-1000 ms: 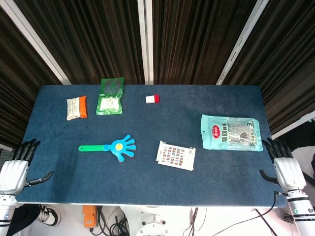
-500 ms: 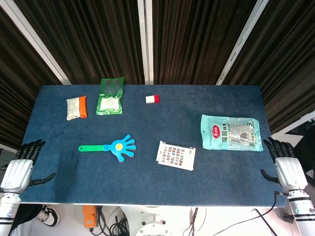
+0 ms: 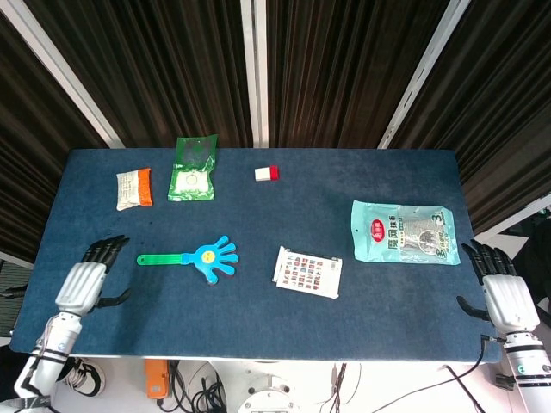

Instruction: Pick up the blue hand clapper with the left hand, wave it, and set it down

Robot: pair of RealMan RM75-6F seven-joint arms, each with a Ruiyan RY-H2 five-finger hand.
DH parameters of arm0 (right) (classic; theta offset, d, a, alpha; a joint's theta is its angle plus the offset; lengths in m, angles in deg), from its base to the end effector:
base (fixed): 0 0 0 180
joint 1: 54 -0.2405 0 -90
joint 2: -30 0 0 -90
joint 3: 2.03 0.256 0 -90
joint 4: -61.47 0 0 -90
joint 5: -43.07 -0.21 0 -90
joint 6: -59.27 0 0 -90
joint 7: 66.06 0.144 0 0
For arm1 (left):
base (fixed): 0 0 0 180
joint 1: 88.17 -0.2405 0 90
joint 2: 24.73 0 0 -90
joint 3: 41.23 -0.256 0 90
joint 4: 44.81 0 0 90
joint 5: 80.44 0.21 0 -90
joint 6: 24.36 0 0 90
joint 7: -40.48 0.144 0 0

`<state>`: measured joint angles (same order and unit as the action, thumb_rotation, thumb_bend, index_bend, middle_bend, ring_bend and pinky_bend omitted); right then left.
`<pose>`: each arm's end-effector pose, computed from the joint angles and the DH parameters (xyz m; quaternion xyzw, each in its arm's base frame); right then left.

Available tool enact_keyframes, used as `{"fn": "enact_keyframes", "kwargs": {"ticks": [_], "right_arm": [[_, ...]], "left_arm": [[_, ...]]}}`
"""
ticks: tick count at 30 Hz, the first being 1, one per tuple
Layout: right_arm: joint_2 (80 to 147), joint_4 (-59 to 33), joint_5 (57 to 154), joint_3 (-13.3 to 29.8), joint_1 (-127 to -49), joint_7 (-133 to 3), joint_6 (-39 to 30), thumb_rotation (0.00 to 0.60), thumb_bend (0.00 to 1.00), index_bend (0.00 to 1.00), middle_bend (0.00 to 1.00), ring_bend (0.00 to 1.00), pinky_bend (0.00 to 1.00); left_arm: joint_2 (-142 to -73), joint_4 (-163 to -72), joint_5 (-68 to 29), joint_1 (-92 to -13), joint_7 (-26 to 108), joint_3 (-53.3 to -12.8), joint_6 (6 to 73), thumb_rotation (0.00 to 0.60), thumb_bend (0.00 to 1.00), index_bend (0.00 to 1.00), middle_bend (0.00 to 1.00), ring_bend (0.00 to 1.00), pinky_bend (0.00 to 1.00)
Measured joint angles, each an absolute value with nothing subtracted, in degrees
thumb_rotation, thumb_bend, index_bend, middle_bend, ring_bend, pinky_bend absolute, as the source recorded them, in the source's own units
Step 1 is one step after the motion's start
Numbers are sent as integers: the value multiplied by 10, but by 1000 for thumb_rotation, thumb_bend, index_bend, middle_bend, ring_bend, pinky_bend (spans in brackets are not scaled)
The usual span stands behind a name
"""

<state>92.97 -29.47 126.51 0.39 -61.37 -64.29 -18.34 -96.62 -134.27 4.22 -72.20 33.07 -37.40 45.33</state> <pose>-0.3236 -0.1929 0.1530 0.6139 -0.4203 0.3499 0.5693 -0.2808 0.2379 0.0869 -0.6332 -0.4685 -0.4133 0.4569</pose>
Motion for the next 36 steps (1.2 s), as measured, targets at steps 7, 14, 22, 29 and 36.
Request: {"fn": "enact_keyframes", "kwargs": {"ticks": [7,14,22,29,36], "right_arm": [[928,-286,1262,6,-614,-630,-181,600,156,0,0,0,0],[926,-278,1258,7,-614,-619,-177,600,156,0,0,0,0],[926,-270,1256,7,-615,-610,-172,600,156,0,0,0,0],[923,-271,1255,9,-616,-610,-171,600,156,0,0,0,0],[923,-269,1255,9,-616,-608,-171,600,156,0,0,0,0]], "left_arm": [[-1024,-1309,-5,-676,338,-347,396,600,262,64,27,0,0],[-1079,-1260,-39,-633,350,-332,343,600,263,92,36,0,0],[-1114,-1236,-90,-603,345,-321,288,600,262,112,40,0,0],[-1138,-1205,-99,-586,331,-317,271,600,262,152,45,0,0],[-1153,-1174,-109,-575,328,-318,256,600,266,180,45,0,0]]}}
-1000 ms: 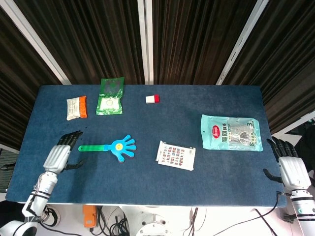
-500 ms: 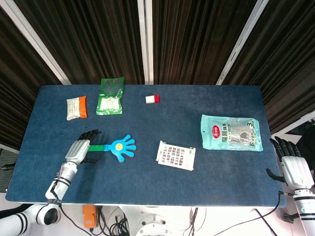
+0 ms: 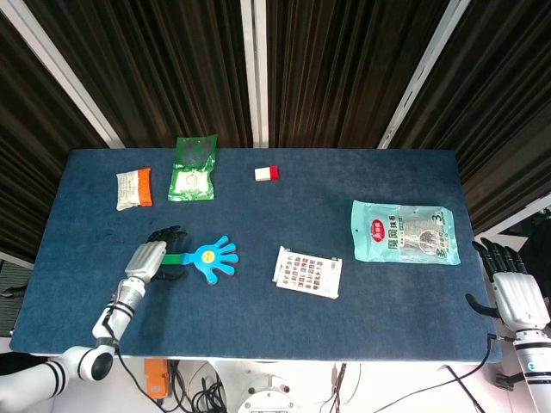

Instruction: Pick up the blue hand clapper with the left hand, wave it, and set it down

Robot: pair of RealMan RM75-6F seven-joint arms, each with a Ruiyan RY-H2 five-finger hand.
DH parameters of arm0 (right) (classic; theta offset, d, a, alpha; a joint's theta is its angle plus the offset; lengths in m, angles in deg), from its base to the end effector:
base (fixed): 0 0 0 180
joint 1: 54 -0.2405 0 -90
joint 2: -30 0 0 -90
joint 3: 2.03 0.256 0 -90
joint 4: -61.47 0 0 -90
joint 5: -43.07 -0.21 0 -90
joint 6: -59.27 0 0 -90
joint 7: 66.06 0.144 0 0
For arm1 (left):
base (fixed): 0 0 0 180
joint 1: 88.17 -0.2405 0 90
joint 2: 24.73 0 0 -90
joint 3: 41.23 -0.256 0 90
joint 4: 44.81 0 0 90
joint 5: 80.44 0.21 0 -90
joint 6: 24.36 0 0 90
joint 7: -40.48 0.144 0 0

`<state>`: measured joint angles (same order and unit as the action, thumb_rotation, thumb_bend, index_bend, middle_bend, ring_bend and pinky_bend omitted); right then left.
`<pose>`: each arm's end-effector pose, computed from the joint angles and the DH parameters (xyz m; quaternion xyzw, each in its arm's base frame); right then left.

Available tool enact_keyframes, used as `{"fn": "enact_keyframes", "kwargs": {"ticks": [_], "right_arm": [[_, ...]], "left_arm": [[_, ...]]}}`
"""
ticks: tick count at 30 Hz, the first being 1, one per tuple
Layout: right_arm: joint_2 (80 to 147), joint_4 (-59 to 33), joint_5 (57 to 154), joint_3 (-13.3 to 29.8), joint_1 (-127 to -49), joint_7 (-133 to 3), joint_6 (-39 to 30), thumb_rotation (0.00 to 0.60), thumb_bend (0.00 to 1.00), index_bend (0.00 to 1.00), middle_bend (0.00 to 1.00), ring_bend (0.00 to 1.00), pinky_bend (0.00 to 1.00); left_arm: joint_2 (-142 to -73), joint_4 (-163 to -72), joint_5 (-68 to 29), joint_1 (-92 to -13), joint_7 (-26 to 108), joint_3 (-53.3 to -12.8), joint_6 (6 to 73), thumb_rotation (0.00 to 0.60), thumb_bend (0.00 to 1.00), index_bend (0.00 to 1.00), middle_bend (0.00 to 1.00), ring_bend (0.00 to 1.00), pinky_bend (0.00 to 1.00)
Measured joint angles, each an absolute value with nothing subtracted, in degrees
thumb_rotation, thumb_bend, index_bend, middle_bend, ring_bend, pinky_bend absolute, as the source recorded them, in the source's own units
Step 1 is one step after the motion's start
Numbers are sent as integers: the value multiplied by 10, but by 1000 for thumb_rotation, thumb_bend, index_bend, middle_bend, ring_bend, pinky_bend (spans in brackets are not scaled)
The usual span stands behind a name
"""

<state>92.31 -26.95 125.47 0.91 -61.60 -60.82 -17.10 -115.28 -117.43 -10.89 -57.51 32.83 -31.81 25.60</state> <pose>-0.3355 -0.1971 0.1623 0.6044 -0.4290 0.3470 0.5747 -0.2524 0.3208 -0.0198 -0.6307 -0.5559 -0.3686 0.3966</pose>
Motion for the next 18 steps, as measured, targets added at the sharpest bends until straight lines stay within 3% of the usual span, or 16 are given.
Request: {"fn": "enact_keyframes", "kwargs": {"ticks": [18], "right_arm": [[925,-264,1250,12,-616,-605,-170,600,160,0,0,0,0]], "left_arm": [[-1184,-1131,-116,-564,294,-316,245,600,280,321,54,0,0]]}}
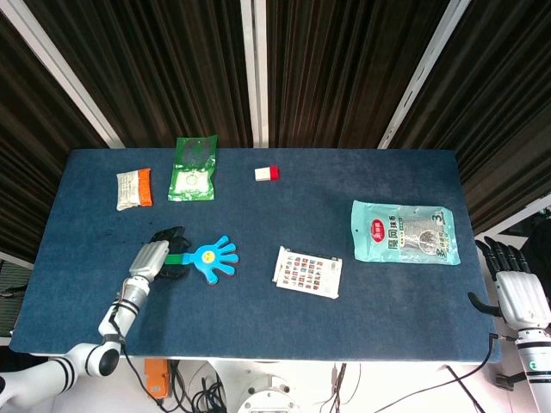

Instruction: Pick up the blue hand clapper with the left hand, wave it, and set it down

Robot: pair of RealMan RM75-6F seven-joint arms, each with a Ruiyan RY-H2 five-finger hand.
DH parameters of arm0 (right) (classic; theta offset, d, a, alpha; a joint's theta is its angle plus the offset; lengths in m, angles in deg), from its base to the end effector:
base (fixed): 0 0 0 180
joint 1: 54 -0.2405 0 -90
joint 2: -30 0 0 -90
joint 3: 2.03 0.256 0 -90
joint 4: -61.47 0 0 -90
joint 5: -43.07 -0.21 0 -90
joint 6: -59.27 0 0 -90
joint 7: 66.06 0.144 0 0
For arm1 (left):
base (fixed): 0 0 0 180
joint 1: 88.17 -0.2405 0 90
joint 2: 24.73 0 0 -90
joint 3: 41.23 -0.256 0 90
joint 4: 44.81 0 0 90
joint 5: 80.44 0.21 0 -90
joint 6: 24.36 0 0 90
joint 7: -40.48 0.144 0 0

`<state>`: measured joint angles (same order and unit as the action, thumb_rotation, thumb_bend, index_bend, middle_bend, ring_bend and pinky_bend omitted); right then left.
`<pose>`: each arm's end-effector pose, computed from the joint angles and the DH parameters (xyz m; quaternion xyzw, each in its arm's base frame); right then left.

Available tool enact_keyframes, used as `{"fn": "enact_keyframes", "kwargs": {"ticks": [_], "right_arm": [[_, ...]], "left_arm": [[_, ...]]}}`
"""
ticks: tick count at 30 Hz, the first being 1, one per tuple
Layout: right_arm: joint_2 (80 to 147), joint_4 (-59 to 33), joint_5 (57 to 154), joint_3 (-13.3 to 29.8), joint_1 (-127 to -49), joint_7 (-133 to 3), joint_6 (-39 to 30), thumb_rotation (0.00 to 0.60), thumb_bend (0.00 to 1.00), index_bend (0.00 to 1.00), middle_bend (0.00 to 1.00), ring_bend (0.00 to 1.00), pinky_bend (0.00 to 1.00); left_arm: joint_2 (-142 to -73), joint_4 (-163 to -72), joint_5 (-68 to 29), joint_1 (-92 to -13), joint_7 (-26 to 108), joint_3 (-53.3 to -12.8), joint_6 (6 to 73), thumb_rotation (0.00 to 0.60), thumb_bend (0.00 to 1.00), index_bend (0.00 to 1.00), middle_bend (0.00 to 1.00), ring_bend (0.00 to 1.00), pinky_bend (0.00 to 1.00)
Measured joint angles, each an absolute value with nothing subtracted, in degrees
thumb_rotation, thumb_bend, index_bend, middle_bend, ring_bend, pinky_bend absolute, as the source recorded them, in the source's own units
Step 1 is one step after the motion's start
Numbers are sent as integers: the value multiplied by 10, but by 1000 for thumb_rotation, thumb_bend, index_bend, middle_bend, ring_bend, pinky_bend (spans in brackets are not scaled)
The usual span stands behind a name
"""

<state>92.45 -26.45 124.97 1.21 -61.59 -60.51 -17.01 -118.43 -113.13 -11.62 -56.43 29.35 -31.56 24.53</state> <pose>-0.3378 -0.1984 0.1637 0.6002 -0.4298 0.3471 0.5784 -0.2539 0.3274 -0.0330 -0.6137 -0.5758 -0.3739 0.3899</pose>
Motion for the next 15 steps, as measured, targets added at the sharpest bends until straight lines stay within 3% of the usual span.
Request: {"fn": "enact_keyframes", "kwargs": {"ticks": [11,15], "right_arm": [[926,-259,1247,12,-615,-601,-168,600,166,0,0,0,0],[927,-258,1247,12,-615,-600,-168,600,165,0,0,0,0]], "left_arm": [[-1198,-1114,-114,-562,284,-312,257,600,306,516,121,0,8],[-1202,-1113,-105,-565,278,-311,275,600,306,590,164,8,115]]}}
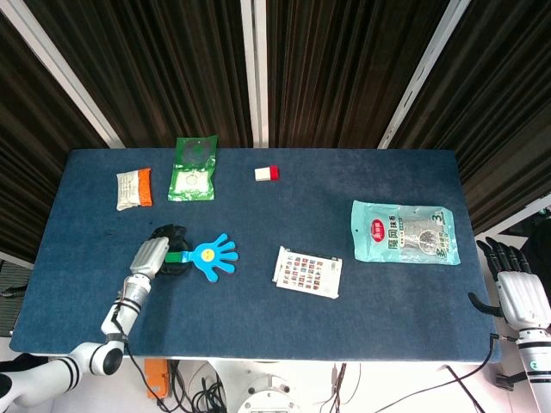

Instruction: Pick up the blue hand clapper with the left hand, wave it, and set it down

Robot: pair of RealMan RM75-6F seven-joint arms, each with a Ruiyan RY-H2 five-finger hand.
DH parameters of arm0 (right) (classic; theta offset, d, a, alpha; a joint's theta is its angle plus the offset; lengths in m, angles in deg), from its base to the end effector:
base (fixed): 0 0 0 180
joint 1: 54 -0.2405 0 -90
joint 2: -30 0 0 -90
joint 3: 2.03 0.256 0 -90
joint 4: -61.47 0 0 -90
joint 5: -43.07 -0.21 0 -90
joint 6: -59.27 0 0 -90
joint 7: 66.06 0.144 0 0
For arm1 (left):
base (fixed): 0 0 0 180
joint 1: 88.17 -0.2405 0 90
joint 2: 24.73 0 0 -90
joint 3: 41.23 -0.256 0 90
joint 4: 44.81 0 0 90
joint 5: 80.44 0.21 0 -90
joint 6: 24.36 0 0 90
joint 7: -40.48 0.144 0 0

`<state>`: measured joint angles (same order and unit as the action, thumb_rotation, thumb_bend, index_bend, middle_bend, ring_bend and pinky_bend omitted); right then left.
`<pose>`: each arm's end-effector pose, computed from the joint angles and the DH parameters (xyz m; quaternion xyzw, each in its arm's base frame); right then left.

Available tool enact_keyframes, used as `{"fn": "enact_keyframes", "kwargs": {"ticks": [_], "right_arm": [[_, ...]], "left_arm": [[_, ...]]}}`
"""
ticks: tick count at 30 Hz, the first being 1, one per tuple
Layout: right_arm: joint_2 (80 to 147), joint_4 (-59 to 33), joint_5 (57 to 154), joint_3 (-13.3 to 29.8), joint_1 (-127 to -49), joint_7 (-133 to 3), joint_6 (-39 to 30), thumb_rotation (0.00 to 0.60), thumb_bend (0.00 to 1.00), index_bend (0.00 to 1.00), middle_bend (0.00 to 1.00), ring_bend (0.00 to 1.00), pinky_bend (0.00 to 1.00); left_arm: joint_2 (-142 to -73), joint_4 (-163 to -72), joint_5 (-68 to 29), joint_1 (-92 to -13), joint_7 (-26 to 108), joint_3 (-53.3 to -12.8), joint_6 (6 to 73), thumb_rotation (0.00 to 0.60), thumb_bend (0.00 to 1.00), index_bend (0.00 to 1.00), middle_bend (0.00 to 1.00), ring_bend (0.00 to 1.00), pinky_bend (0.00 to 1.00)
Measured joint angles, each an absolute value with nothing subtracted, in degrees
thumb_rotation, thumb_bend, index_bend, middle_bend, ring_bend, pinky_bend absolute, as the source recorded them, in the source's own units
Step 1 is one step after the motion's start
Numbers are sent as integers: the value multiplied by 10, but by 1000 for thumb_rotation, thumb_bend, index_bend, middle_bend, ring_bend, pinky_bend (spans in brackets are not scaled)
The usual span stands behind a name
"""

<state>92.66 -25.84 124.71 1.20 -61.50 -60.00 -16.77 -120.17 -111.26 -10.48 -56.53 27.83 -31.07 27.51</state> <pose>-0.3408 -0.1979 0.1636 0.5977 -0.4332 0.3454 0.5794 -0.2505 0.3309 -0.0331 -0.6012 -0.5671 -0.3999 0.3962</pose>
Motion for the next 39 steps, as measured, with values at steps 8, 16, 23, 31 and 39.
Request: {"fn": "enact_keyframes", "kwargs": {"ticks": [8,16,23,31,39], "right_arm": [[926,-260,1249,11,-615,-601,-168,600,166,0,0,0,0],[925,-260,1250,11,-615,-599,-167,600,166,0,0,0,0],[924,-260,1249,11,-615,-597,-167,600,166,0,0,0,0],[923,-261,1250,11,-615,-597,-166,600,165,0,0,0,0],[922,-263,1249,11,-615,-599,-167,600,166,0,0,0,0]], "left_arm": [[-1212,-1097,-78,-573,264,-311,319,600,316,669,413,258,353],[-1204,-1091,-64,-568,281,-323,312,600,322,656,699,564,768],[-1197,-1093,-57,-564,290,-327,312,600,324,637,730,768,891],[-1194,-1091,-51,-562,295,-331,313,600,323,491,934,948,985],[-1192,-1086,-39,-561,281,-335,321,600,231,342,1000,999,997]]}}
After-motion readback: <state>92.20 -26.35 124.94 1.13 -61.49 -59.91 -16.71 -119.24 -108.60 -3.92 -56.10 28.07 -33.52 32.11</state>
